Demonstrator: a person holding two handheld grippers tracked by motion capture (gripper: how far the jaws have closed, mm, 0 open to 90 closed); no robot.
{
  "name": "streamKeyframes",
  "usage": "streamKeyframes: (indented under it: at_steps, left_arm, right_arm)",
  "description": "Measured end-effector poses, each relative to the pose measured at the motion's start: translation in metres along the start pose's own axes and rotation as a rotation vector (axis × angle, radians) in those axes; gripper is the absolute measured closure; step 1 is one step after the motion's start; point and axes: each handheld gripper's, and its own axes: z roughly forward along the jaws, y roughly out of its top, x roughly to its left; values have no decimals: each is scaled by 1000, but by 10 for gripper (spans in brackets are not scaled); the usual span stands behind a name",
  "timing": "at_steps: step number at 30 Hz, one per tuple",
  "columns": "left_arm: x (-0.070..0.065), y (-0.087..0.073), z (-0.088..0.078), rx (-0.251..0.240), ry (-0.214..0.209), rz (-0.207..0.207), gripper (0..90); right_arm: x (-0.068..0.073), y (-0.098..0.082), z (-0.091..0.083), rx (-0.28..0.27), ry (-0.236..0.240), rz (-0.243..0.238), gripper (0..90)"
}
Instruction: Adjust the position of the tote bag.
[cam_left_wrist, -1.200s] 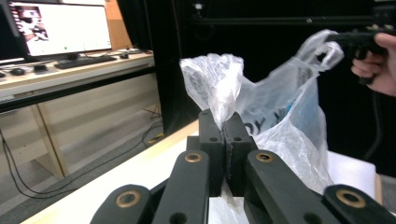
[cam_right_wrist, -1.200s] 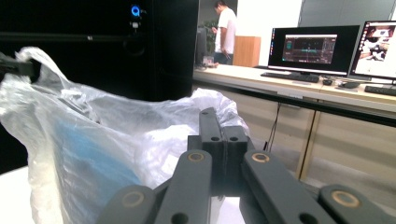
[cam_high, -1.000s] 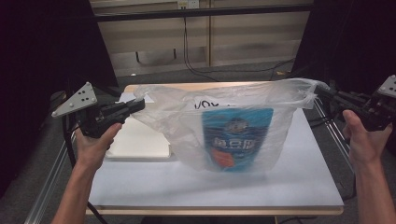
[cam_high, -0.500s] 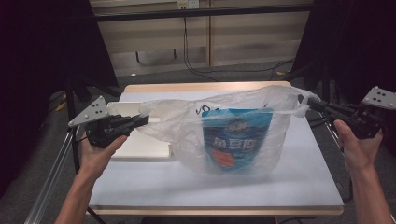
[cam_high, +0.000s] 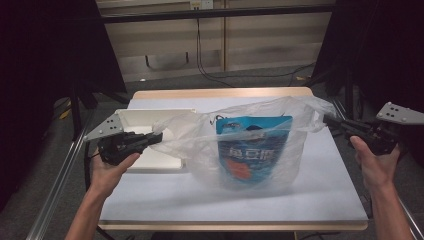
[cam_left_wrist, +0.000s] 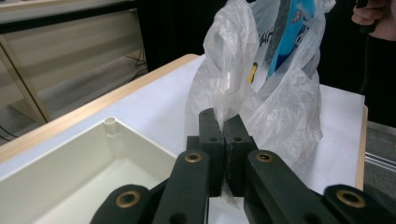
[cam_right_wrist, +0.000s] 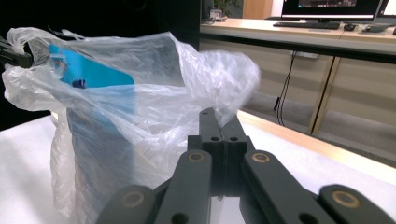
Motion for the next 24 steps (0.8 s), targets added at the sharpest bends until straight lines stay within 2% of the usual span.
streamKeyframes:
  at_steps: [9,14,15,20,24]
  left_arm:
    - [-1,-24,8,55,-23,-25,893]
    - [-3,-31,11,84,-29,-22,893]
    - [-5,-34,11,98,-34,-20,893]
    - [-13,-46,12,106,-52,-21,893]
    - [-17,-59,18,131,-55,-38,892]
  right_arm:
    - [-1,-19,2,36,4,24,900]
    - [-1,-34,4,67,12,35,900]
    - [-1,-36,4,74,11,41,900]
    - [0,-46,2,86,13,51,900]
    - [1,-55,3,109,12,55,900]
